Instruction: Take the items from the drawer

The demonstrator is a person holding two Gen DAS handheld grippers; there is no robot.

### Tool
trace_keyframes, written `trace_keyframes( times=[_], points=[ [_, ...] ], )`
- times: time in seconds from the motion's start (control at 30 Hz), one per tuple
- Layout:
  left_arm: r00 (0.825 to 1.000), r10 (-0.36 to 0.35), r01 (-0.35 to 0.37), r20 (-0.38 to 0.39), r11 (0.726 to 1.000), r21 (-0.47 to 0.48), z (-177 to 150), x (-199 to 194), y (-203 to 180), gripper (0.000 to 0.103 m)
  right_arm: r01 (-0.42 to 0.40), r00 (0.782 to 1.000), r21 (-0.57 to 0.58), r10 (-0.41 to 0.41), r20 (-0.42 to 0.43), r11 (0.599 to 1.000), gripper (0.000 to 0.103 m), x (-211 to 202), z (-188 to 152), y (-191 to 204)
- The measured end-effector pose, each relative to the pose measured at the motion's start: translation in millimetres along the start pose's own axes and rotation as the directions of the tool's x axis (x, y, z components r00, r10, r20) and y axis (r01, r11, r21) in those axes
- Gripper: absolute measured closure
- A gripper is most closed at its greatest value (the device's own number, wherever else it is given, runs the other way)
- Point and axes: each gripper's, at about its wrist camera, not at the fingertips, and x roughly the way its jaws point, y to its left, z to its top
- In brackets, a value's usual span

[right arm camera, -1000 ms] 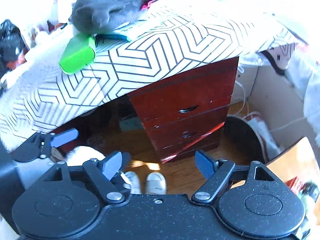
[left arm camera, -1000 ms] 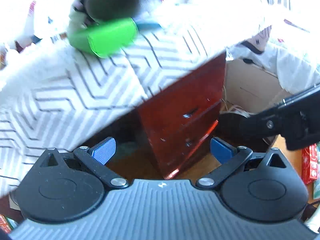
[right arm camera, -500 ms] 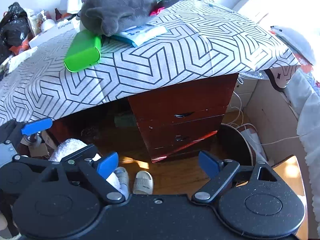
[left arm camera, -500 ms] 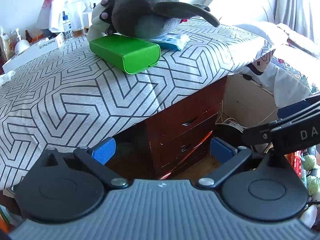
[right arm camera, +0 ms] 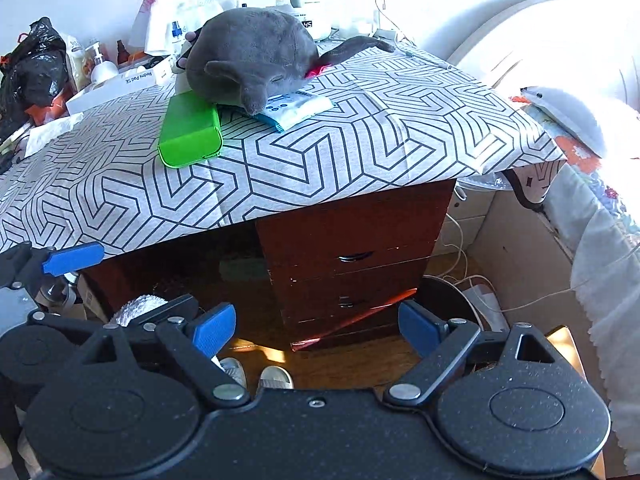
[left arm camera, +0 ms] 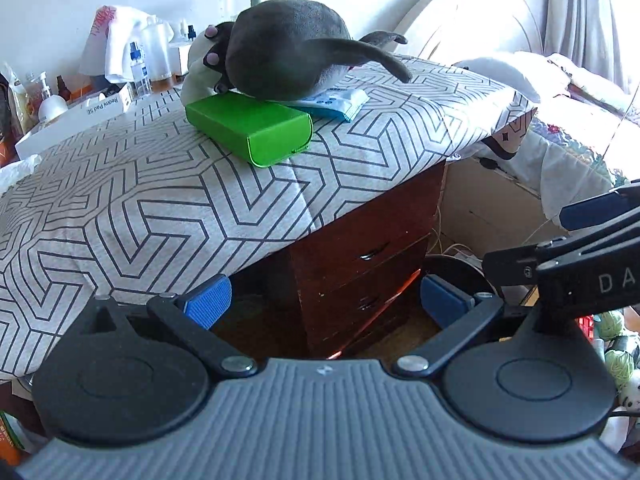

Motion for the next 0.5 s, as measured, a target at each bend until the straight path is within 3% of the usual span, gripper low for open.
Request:
trace_keyframes(
  times=[0.5],
  points=[
    [0.998,-0.032,0.031,-0.057,0.999,-0.018,-3,14,6,0.0,0.004,1.0,-0.004,-0.004,-0.016,1.0,0.009,10,-2,4]
  ],
)
